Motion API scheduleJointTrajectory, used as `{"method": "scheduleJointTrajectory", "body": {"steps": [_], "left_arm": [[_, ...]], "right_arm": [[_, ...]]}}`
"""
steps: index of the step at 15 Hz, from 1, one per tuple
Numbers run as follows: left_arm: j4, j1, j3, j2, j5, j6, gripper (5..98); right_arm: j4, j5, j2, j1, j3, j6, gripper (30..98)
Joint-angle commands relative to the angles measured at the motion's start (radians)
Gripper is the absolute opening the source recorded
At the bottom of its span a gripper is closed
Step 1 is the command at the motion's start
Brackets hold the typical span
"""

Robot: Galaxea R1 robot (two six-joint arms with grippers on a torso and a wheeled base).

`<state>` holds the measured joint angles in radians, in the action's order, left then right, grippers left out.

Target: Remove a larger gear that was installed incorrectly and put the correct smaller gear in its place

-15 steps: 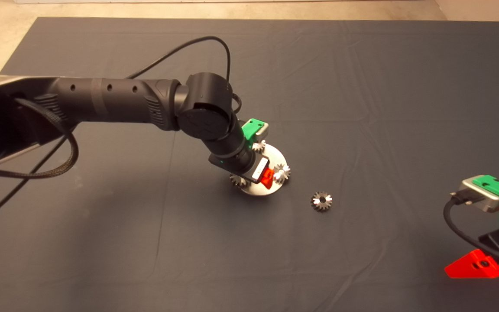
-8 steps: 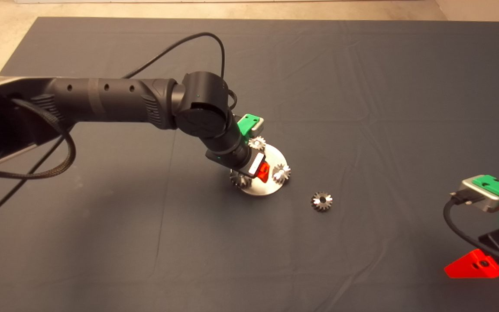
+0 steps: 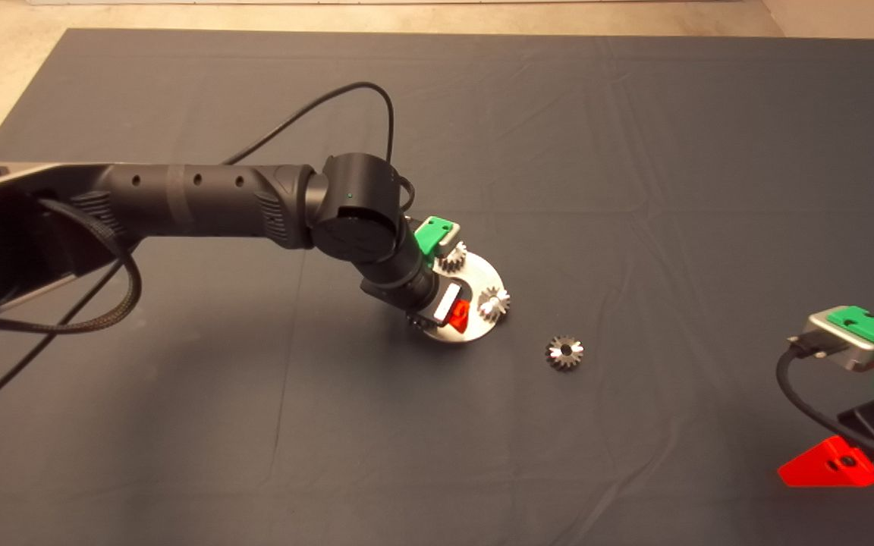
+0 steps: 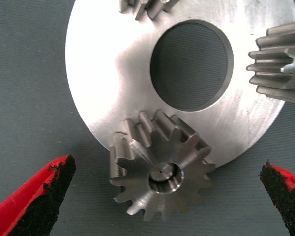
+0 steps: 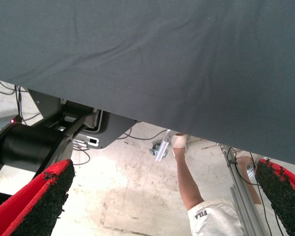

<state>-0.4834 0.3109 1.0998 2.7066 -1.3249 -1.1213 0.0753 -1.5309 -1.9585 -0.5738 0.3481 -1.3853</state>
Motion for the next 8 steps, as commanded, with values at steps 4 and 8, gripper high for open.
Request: {"method": "scheduleJointTrajectory", "body": {"steps": [4, 8], "left_arm": [[-0.032, 0.016, -0.005, 0.006, -0.005, 0.001, 97.5], [-0.032, 0.016, 0.000, 0.005, -0.005, 0.001, 96.0]], "right_arm": [[0.017, -0.121, 0.000, -0.012, -0.002, -0.006, 97.8], [0.017, -0.121, 0.000, -0.012, -0.002, -0.006, 97.8]]}}
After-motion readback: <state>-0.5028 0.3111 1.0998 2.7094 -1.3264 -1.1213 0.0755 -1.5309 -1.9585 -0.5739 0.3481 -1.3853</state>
